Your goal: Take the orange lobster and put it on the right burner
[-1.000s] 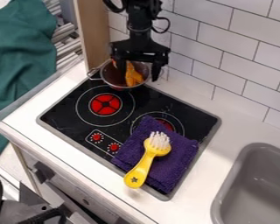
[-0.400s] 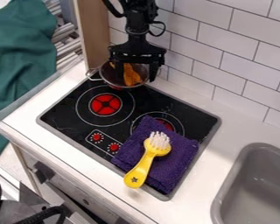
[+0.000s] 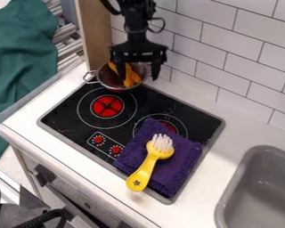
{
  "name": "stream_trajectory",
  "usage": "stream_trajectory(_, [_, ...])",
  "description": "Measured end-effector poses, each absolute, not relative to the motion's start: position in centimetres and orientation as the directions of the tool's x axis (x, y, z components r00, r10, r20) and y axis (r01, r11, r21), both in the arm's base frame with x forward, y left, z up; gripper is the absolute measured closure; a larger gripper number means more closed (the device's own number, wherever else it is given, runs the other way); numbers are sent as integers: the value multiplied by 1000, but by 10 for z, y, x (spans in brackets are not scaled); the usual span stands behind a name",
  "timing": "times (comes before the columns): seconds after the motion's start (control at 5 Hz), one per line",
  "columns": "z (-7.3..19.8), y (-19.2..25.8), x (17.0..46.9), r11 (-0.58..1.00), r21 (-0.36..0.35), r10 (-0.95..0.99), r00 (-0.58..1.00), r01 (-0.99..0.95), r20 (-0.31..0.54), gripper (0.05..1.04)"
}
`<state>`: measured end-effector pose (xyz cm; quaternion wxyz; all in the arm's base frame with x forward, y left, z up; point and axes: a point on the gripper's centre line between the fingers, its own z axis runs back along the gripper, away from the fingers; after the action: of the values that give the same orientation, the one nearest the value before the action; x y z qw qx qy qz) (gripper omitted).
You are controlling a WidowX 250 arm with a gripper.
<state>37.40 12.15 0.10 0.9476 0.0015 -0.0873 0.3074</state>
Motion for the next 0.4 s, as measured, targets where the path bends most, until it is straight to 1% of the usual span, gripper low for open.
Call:
stream_trajectory(0.2, [16, 120, 373, 817, -68, 574, 795, -573, 196, 82])
stream_trajectory(0.4, [22, 119, 374, 822, -78, 566, 799, -563, 202, 82])
